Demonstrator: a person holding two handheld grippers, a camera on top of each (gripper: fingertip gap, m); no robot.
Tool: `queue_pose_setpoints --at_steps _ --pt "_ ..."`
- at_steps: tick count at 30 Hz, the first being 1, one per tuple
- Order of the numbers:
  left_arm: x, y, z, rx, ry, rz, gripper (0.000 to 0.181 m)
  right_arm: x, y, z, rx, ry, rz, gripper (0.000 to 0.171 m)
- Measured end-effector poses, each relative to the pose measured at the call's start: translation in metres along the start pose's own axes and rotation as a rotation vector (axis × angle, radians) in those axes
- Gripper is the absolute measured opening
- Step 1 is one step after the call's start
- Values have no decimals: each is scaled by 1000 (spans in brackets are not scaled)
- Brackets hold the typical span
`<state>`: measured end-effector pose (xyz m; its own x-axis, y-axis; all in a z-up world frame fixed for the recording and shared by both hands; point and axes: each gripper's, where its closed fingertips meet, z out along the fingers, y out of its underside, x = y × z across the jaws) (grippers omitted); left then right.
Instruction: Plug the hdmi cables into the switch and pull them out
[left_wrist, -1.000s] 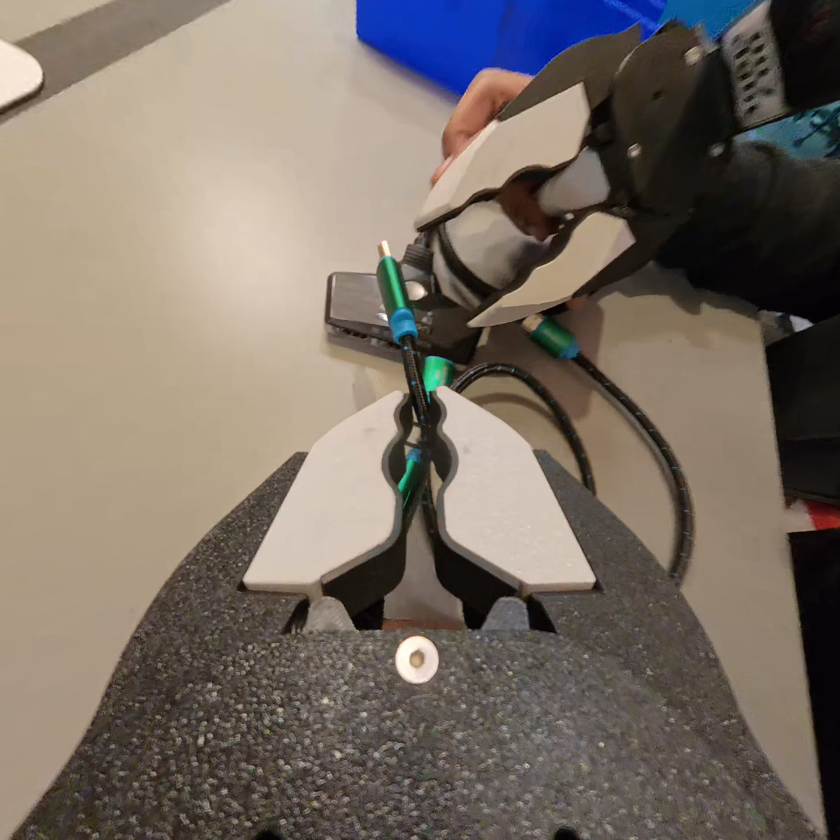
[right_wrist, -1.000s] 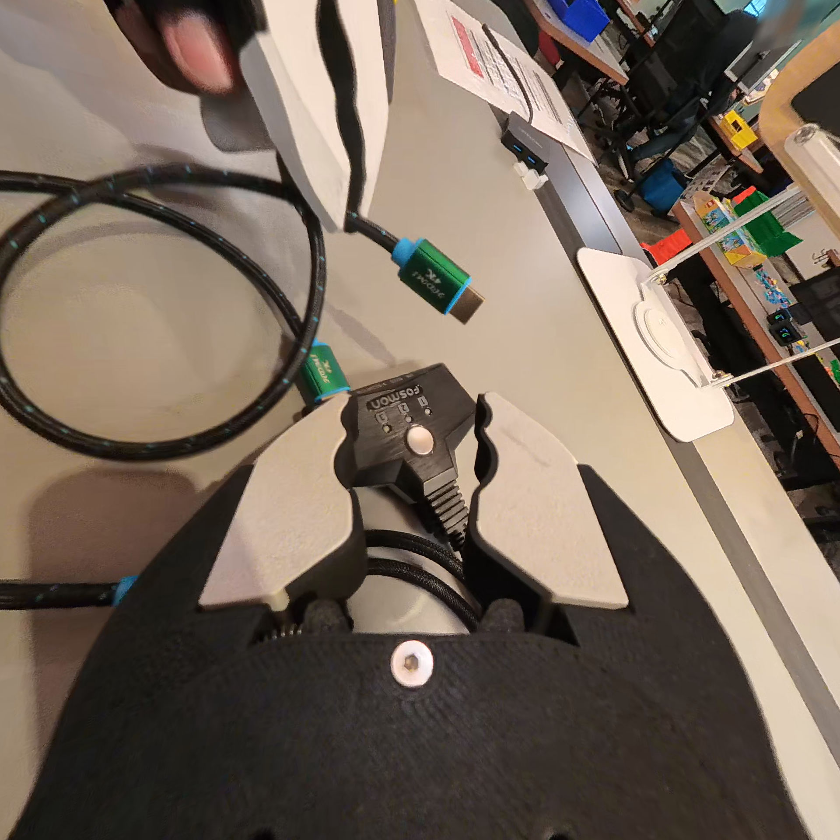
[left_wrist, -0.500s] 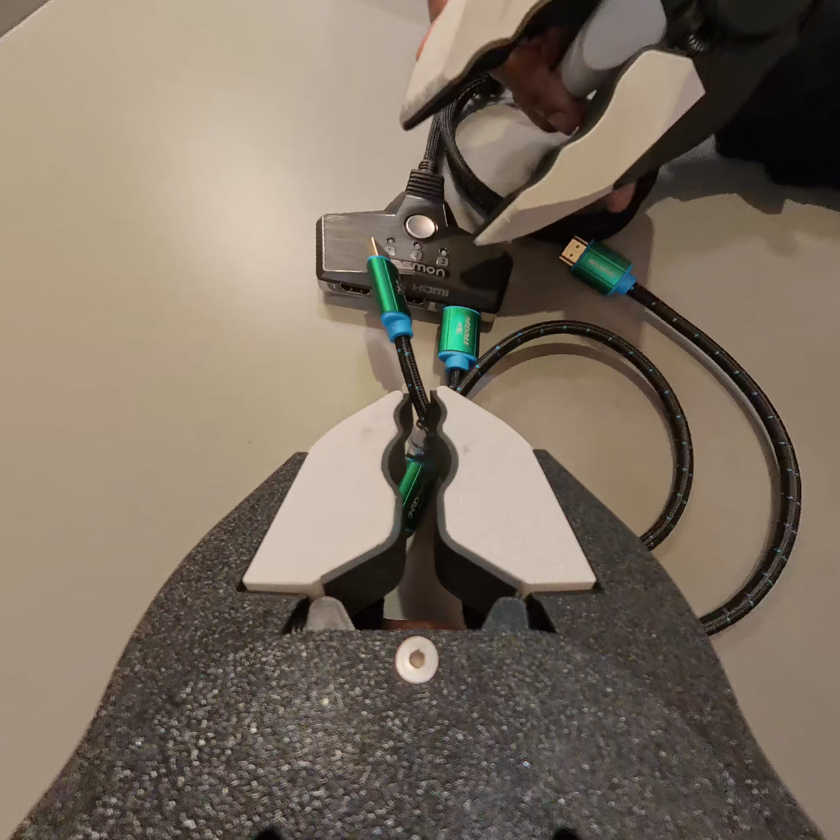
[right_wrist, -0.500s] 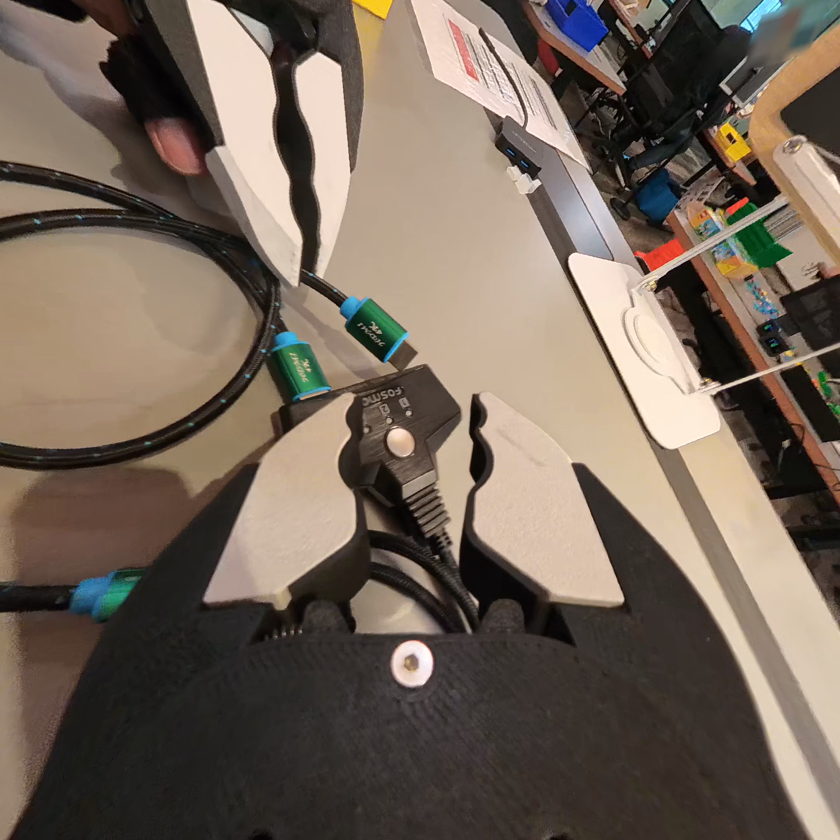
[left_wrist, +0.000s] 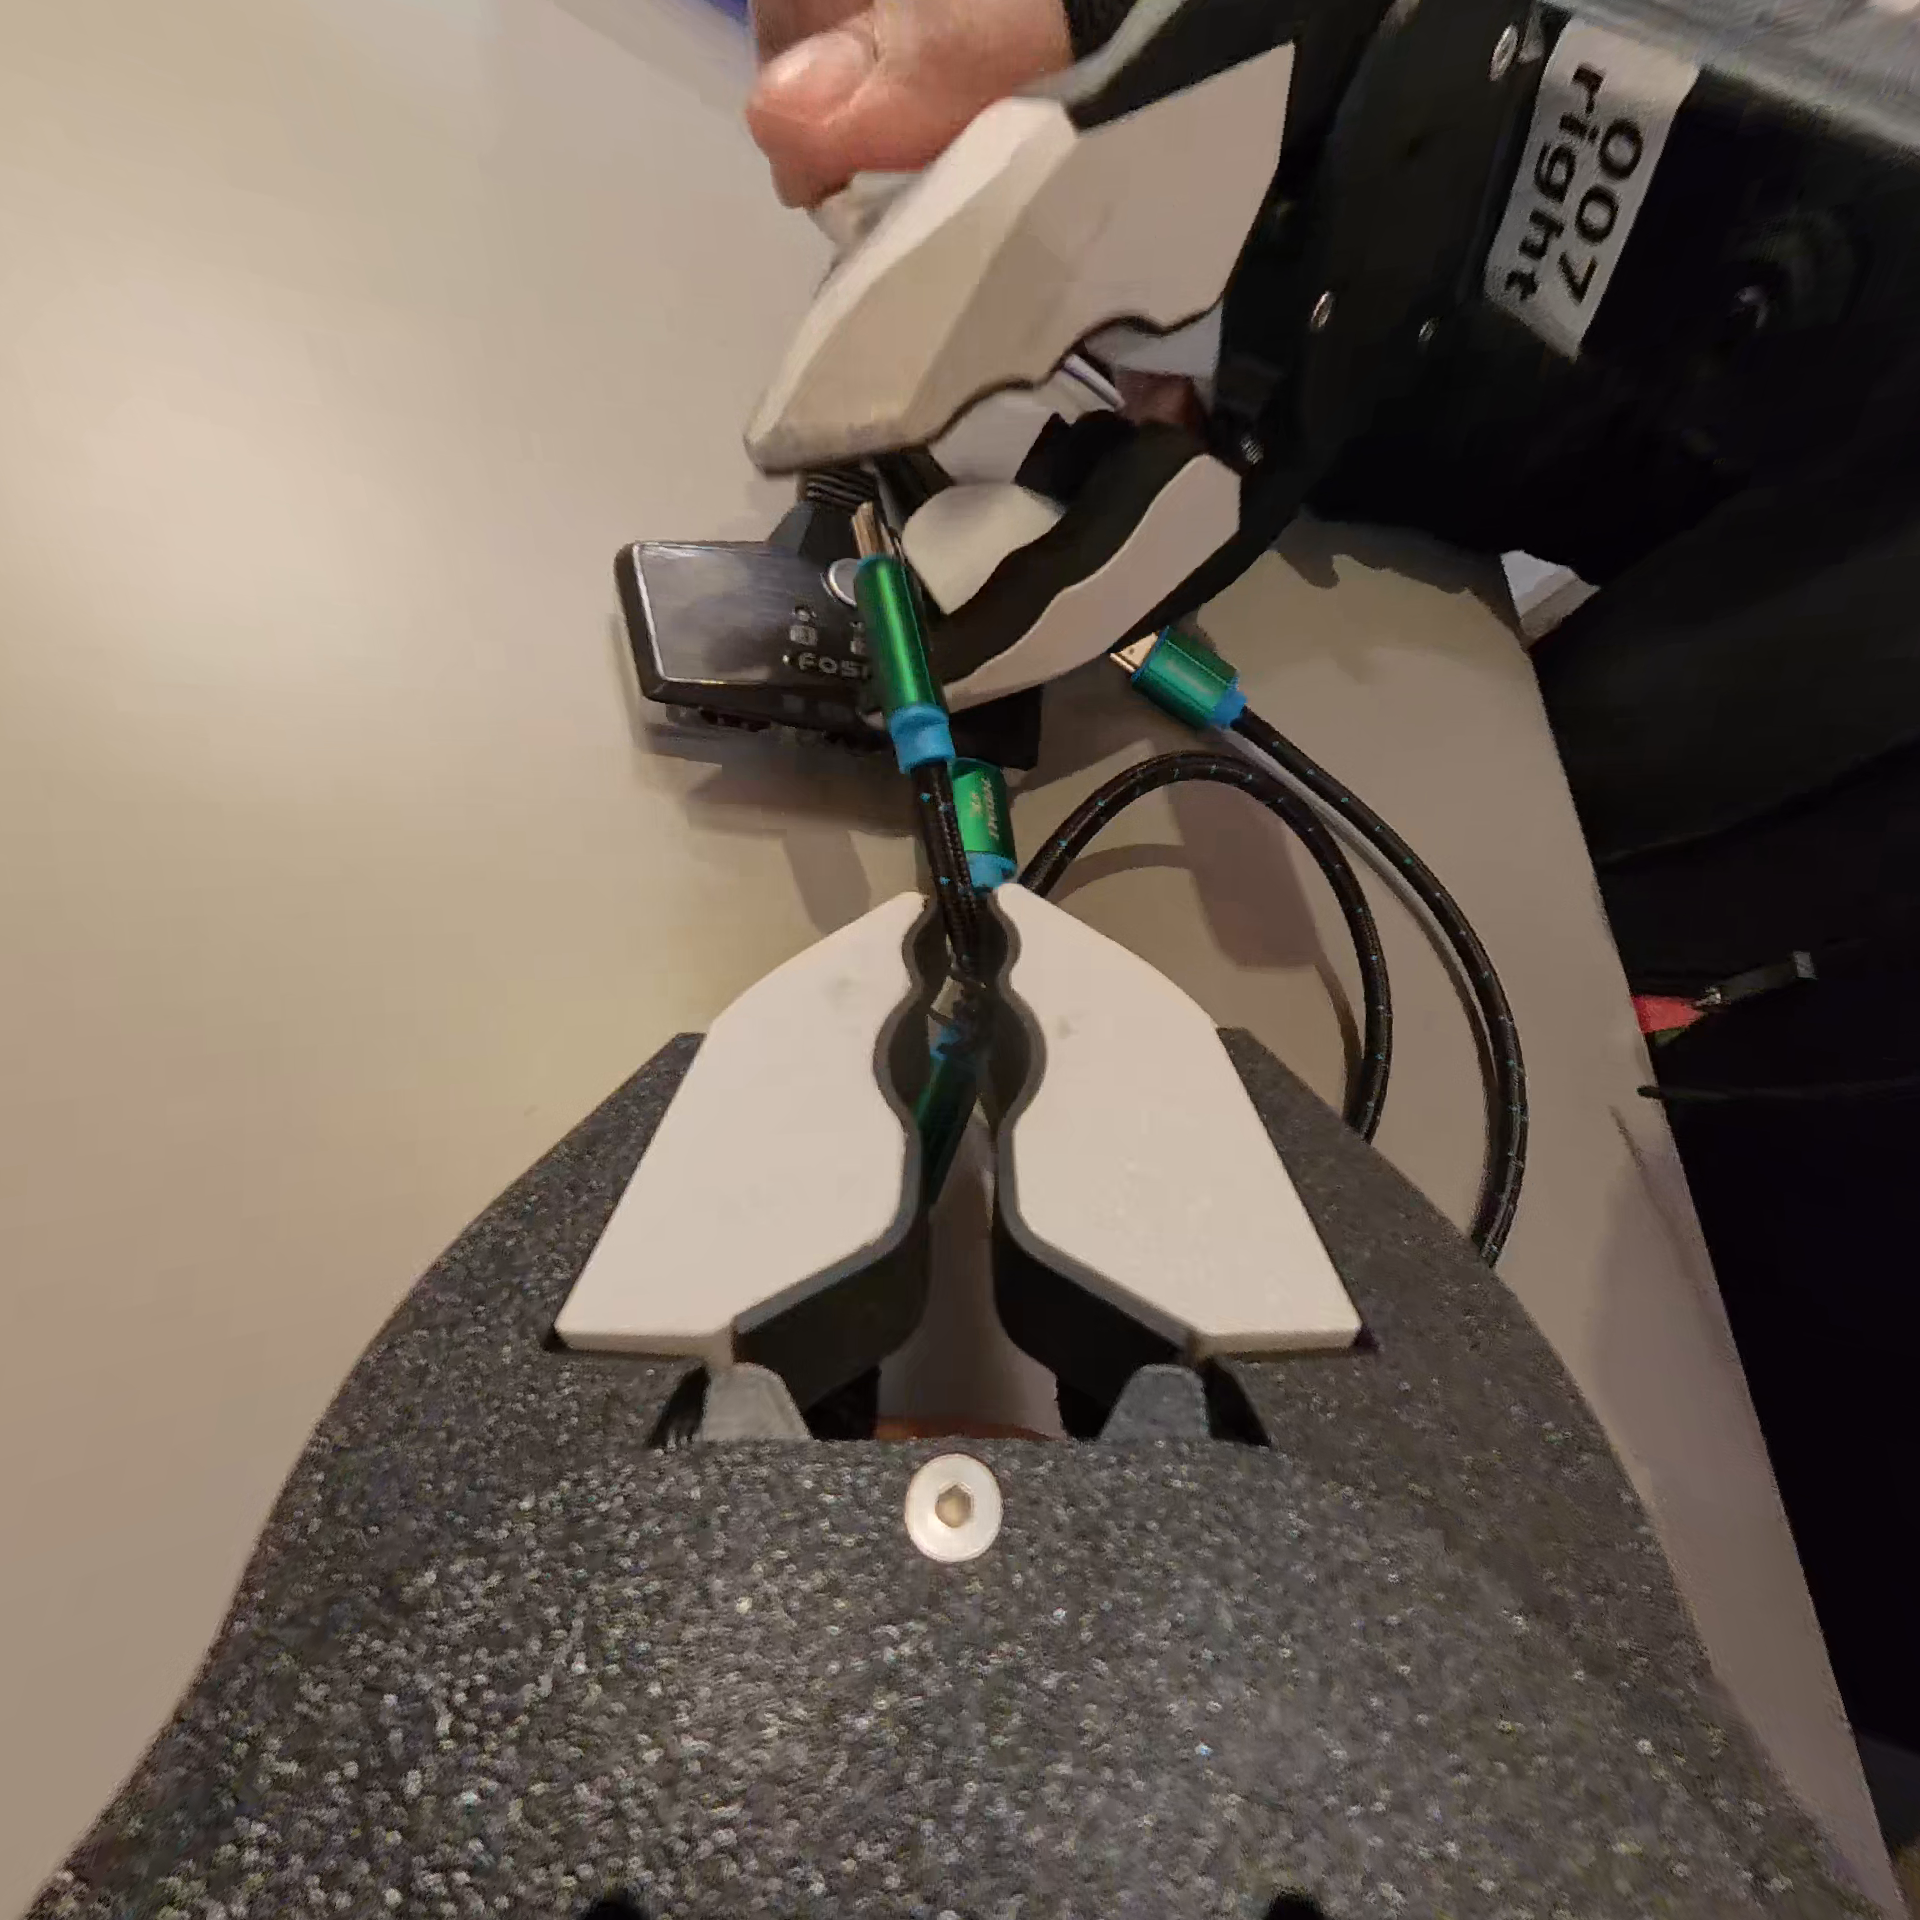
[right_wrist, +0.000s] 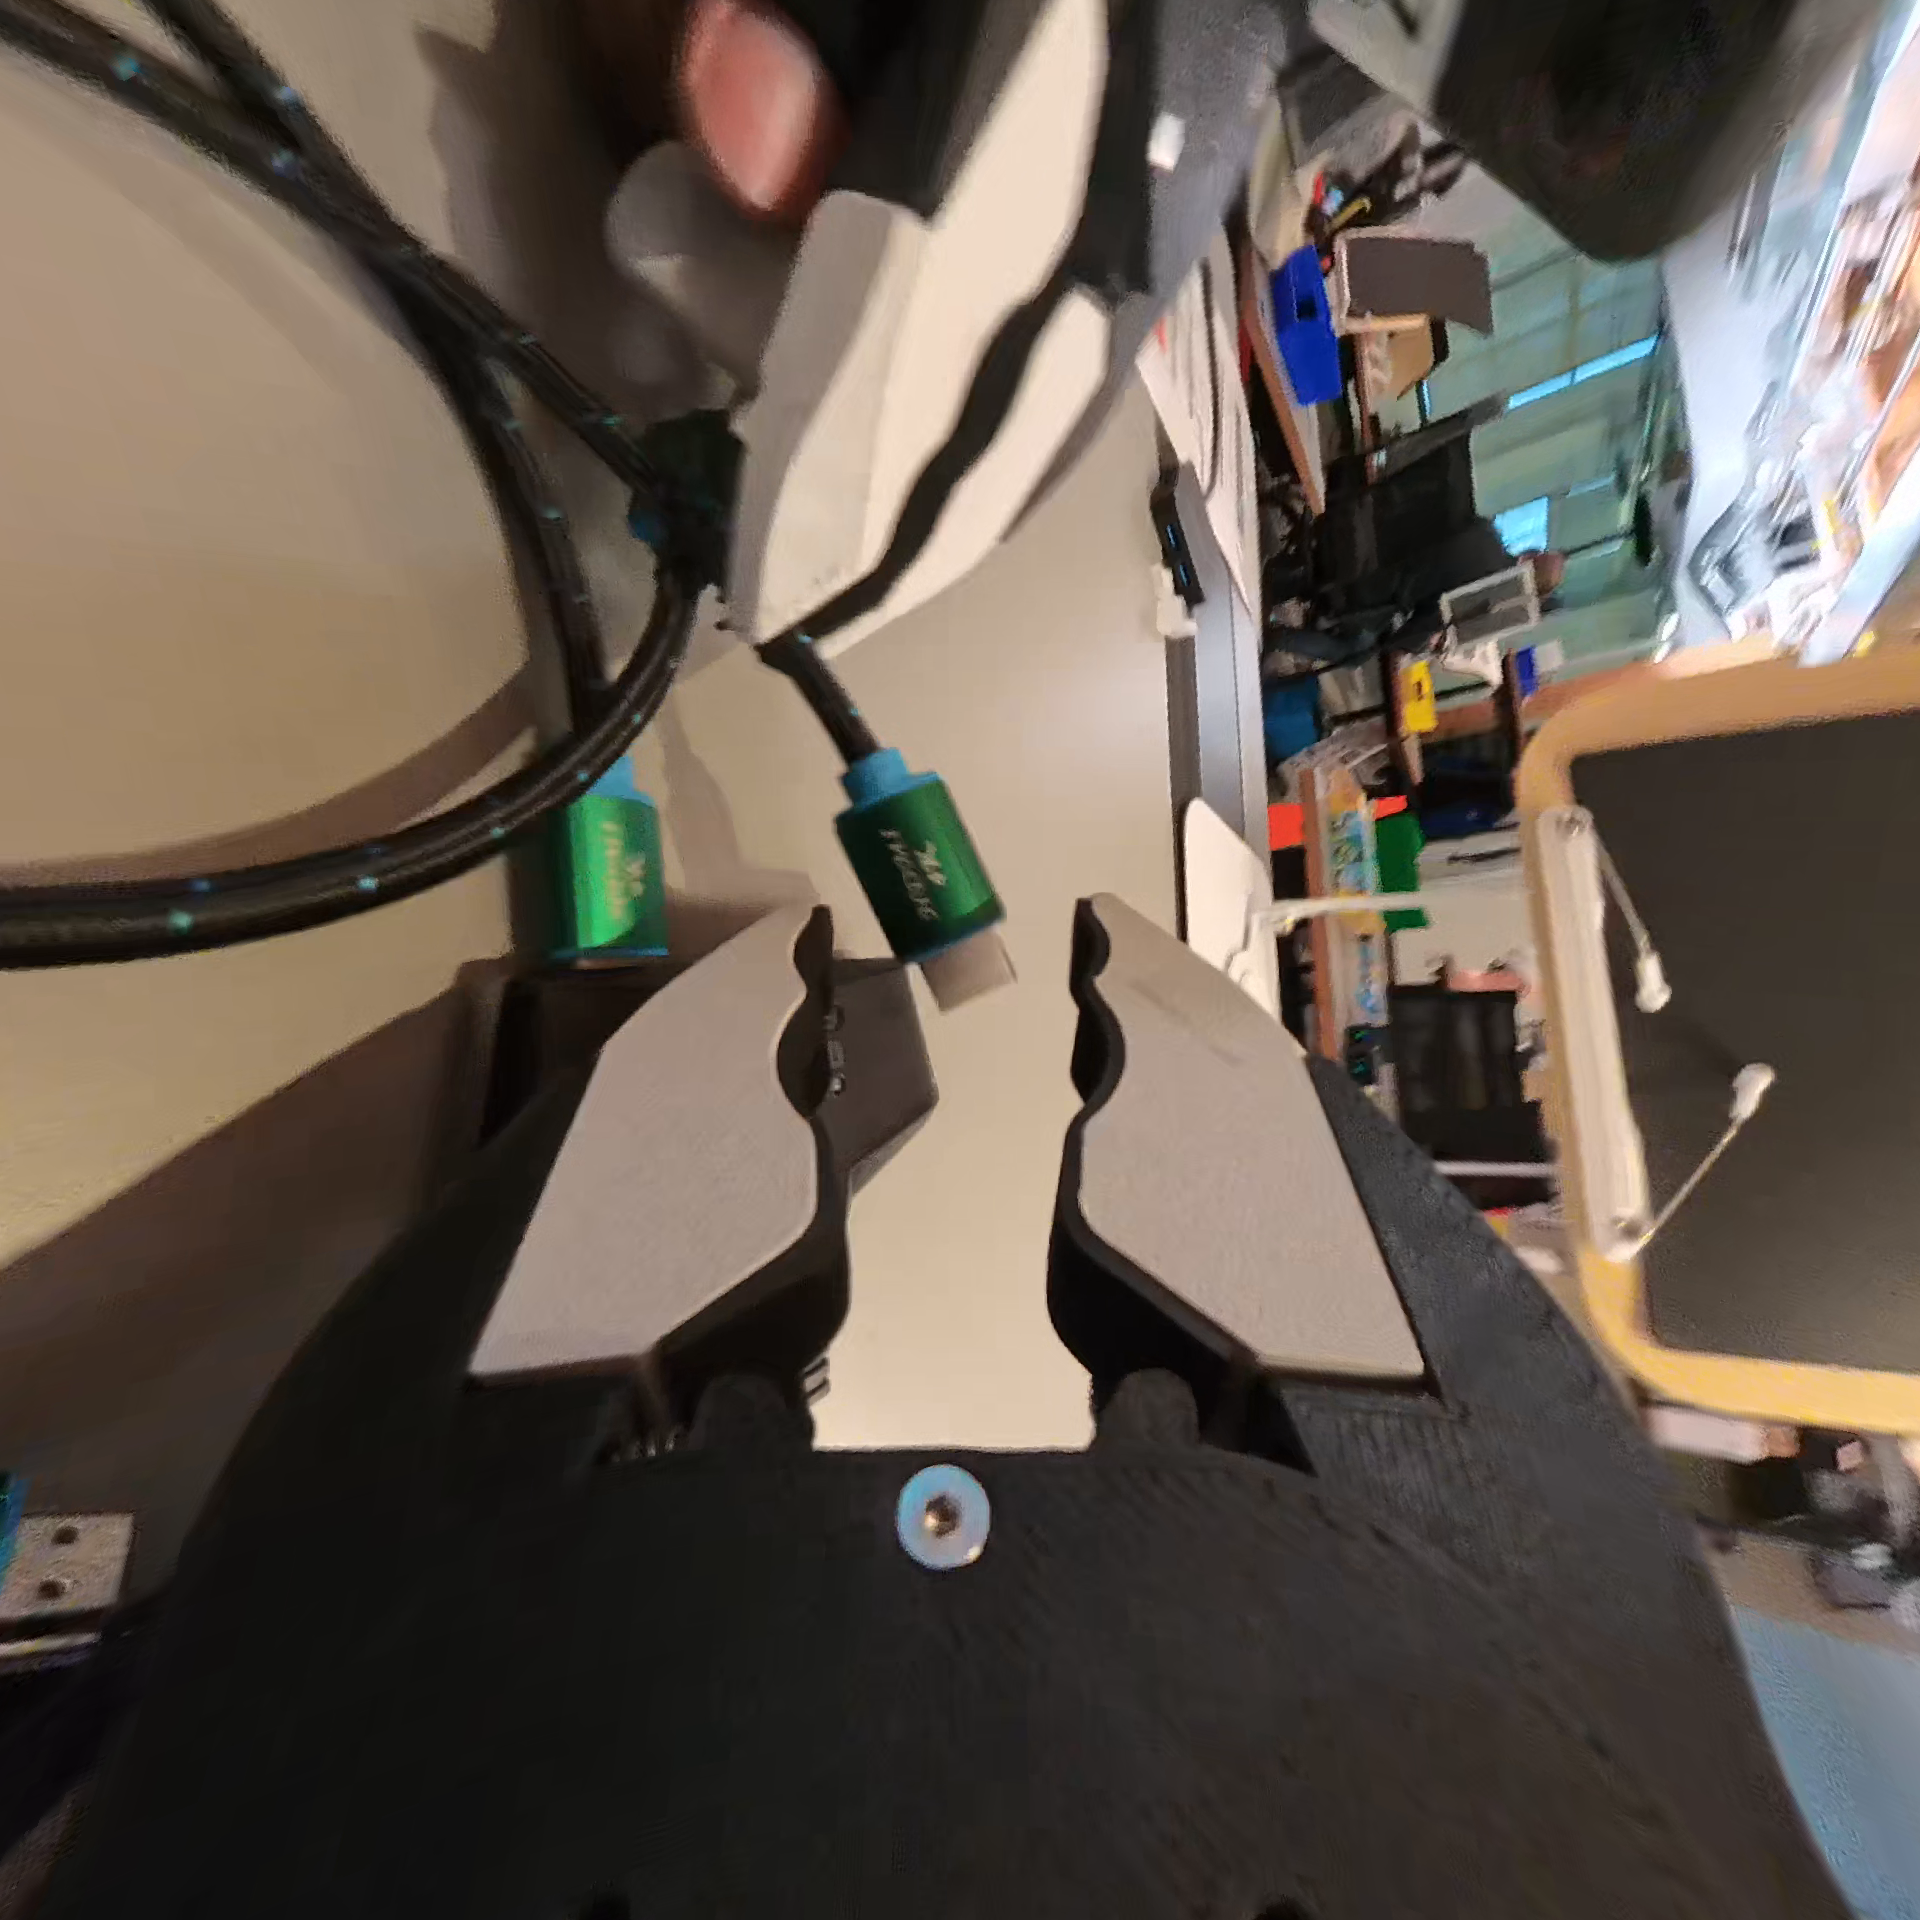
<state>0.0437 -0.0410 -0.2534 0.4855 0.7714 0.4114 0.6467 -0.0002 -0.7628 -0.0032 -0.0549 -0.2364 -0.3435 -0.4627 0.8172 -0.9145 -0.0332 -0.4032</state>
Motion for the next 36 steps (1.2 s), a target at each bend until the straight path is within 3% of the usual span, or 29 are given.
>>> queue_pose_setpoints --at_steps 3,5,8,14,18,25,30,33,36 --pt "6 0 1 -9 33 37 7 -5 -3 2 -11 48 -161 26" --pt "8 3 2 -26 36 58 7 -6 -4 2 -5 48 -164 24" --pt "7 -2 -2 16 -25 129 9 -8 -1 0 -9 16 -78 24" --pt "-18 -19 -32 164 -316 348 29 -9 8 -4 -18 -54 107 23" --pt "-18 -22 -40 193 -346 382 34 -10 5 -6 20 -105 212 22" --pt "-11 -31 -26 162 -290 375 35 -18 -5 -4 59 -183 268 22" --pt "-1 -17 -1 53 -170 325 20 -19 -8 -2 52 -211 289 22" --pt "0 -15 1 20 -170 349 10 -20 -7 -2 37 -226 294 22" --pt "-1 -11 3 -45 -198 368 14 -21 -9 -1 38 -246 298 22"
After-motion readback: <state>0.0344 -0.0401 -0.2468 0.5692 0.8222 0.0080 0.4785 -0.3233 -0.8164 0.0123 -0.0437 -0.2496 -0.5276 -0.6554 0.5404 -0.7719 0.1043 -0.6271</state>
